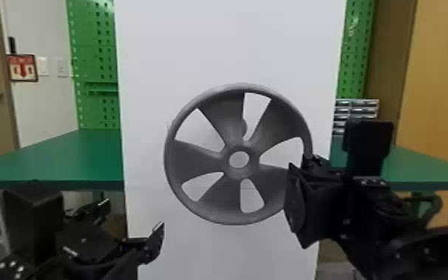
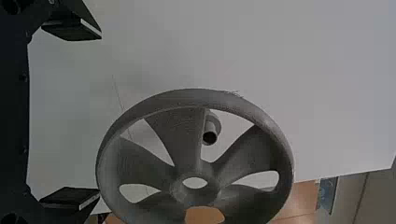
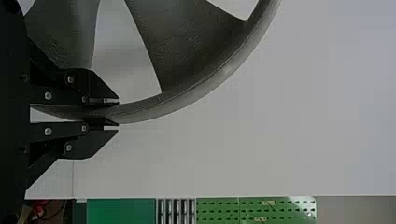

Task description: Hold the wheel and insert it

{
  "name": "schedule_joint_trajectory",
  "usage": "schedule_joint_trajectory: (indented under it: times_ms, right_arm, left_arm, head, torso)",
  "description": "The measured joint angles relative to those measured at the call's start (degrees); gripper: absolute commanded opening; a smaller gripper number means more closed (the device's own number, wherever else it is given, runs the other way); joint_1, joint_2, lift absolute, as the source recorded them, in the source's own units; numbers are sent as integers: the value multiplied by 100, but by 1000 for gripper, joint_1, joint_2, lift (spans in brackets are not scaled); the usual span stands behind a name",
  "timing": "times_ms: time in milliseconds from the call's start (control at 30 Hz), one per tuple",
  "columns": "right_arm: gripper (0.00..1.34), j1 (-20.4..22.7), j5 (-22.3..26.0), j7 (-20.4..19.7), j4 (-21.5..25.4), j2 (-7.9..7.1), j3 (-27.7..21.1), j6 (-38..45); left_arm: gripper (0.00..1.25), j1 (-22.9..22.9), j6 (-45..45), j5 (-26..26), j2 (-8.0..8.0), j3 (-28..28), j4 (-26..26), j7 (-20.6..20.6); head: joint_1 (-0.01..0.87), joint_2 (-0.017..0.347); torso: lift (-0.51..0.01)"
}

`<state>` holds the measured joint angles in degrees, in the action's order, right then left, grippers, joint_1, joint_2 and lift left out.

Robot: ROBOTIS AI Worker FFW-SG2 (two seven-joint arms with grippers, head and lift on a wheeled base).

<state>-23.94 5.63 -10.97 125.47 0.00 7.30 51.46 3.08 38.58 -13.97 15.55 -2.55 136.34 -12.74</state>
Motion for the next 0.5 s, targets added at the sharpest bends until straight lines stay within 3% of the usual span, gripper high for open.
schedule_joint_trajectory:
  times_ms: [500]
  right_arm:
    - [118, -205, 54, -37, 48, 0, -87, 212]
  left_arm:
    - [1147, 45, 0, 4, 12, -51, -42, 0]
  head:
    - [210, 9]
  torso:
    - [-442]
